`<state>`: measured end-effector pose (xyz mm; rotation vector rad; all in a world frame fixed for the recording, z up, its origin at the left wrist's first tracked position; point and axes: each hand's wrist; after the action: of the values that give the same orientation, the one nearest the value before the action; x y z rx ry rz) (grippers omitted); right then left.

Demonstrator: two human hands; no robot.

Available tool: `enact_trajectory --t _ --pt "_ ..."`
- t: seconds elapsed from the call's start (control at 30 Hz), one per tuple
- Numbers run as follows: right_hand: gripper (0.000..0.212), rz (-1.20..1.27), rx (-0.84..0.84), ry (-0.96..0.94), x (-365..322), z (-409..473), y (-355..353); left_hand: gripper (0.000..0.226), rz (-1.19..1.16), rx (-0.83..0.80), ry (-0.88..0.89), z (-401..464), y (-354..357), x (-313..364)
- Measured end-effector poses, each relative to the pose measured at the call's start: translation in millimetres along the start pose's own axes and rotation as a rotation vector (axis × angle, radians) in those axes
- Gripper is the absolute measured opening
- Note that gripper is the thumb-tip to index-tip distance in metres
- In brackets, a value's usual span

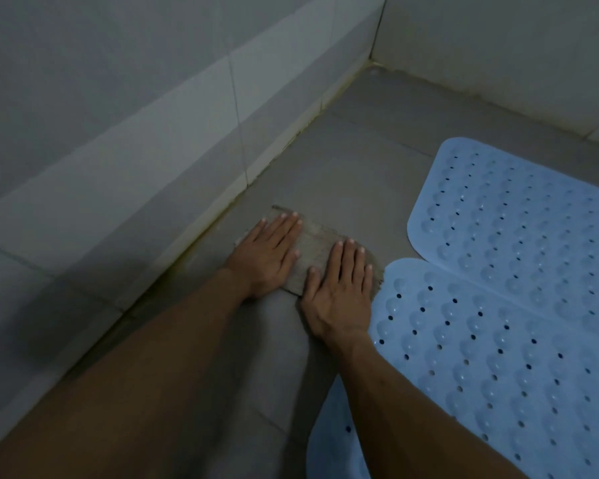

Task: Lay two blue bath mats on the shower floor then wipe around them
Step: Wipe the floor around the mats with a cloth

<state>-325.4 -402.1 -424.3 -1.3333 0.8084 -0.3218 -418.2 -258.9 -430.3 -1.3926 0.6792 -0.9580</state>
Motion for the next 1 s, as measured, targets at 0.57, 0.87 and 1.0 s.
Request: enact_trajectory --t 0.57,0.87,1.0 --pt "0.071 -0.048 0.018 0.008 70.4 222.6 -12.3 0.059 0.002 -0.119 0.014 232.9 14.2 -4.7" --pt "0.071 -0.065 -0.009 0.02 93.7 302.3 -24.4 0.059 -0.007 -0.142 0.012 311.1 19.4 -2.6" --pt "0.072 -0.058 -0.028 0.038 91.5 316.7 -25.6 0.059 0.0 -0.11 0.023 323.3 18.8 -7.8"
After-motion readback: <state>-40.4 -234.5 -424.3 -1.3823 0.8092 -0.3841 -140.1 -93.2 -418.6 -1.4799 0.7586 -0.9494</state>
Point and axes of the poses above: each hand's wrist, its own z-axis towards the middle knuckle, its own y-axis out of the palm, x = y × z, and after that the axes turned 6 degrees about x, right-handed
